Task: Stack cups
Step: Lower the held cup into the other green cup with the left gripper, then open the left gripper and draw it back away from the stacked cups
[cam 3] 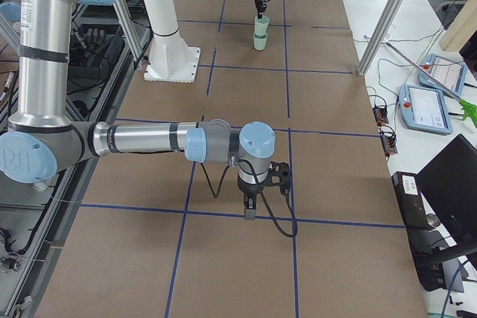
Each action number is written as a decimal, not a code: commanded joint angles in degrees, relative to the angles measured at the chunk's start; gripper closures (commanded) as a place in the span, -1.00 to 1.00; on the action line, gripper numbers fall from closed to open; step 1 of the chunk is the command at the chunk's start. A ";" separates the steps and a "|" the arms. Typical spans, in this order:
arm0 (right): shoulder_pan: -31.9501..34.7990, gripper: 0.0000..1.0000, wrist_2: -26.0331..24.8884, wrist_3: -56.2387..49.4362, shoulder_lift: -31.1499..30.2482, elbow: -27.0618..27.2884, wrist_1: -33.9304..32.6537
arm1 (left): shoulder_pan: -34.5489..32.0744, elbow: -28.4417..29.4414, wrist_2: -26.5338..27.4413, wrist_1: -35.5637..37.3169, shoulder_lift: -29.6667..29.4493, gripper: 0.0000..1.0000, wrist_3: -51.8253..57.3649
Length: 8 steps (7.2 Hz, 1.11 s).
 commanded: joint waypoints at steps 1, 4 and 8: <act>0.01 -1.00 0.00 0.00 0.00 0.00 0.00 | -0.06 -0.08 1.26 -0.03 -0.01 -1.00 -1.49; -0.08 -1.00 0.00 0.00 0.00 0.00 0.00 | -1.46 -1.92 0.48 -1.69 3.31 -1.00 4.87; -0.08 -1.00 0.00 0.00 0.00 0.00 0.00 | -21.27 -3.78 -8.32 -2.49 22.80 -1.00 51.02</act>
